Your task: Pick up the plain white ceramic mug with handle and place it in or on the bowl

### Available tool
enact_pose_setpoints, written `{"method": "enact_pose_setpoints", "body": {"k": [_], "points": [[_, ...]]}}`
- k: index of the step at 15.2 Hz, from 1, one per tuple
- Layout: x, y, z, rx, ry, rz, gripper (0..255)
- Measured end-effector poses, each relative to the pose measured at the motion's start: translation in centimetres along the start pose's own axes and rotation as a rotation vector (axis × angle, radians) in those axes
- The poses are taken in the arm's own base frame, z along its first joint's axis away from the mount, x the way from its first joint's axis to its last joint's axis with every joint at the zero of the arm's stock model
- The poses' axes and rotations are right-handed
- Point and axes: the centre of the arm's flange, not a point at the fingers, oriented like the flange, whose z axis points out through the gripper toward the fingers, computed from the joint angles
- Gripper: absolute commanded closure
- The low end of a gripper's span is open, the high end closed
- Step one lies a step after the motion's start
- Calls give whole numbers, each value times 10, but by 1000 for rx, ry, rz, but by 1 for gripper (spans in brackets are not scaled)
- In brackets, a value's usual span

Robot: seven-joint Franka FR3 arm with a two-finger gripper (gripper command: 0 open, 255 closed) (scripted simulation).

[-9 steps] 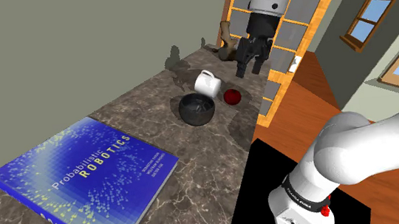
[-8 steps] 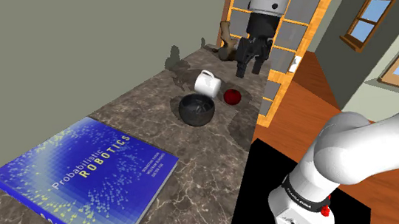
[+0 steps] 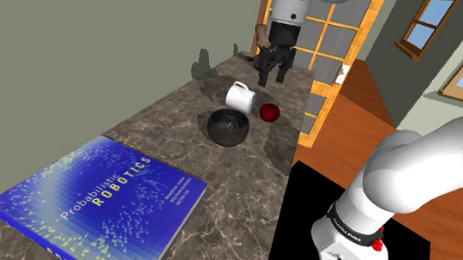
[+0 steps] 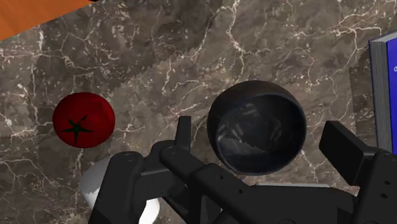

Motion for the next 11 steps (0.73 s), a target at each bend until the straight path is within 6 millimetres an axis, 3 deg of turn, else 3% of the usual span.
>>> {"method": "enact_pose_setpoints", "body": {"k": [11], "points": [[122,65,30,-24,27,-13,0]]}}
